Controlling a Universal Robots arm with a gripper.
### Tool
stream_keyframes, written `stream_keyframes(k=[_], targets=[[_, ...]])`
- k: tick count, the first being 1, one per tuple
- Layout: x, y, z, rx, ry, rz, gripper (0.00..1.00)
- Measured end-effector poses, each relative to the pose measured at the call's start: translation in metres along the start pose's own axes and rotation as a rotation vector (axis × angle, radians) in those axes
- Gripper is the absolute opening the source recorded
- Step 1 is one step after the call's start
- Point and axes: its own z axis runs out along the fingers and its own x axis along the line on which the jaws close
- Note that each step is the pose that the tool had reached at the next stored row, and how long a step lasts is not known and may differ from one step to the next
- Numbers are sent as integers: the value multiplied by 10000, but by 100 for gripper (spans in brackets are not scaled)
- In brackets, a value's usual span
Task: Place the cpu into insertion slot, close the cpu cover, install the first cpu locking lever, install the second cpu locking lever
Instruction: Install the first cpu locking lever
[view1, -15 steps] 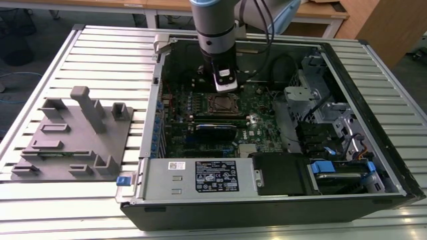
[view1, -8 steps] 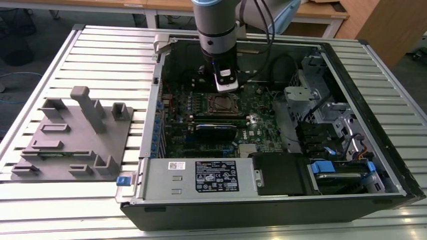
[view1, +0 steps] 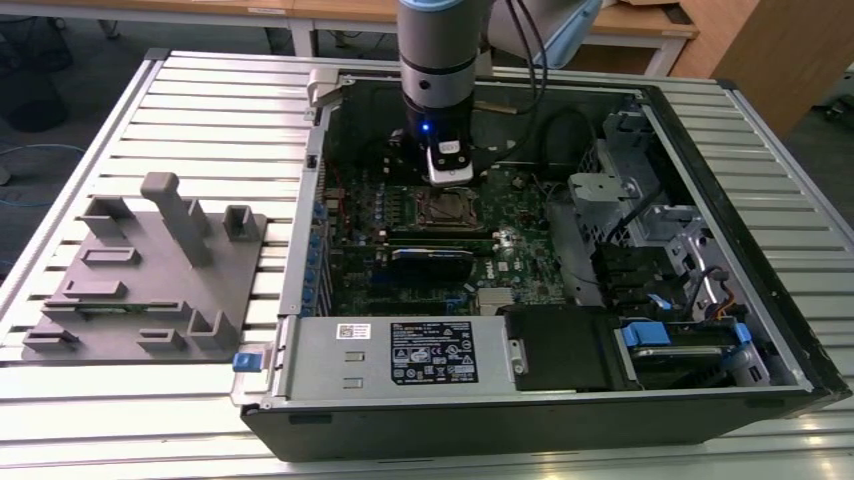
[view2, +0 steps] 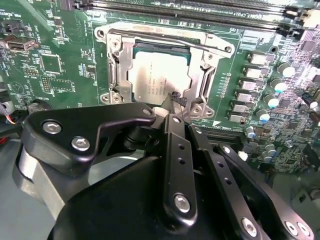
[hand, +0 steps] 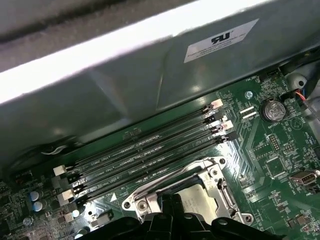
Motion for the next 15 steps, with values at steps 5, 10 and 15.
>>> stream_keyframes(k=[5,10,15], targets=[[-2,3,-18,9,28,-11,11],[-20,12,-22,1,73,-283,11],[-51,26,-18,-17,129,-693,11]])
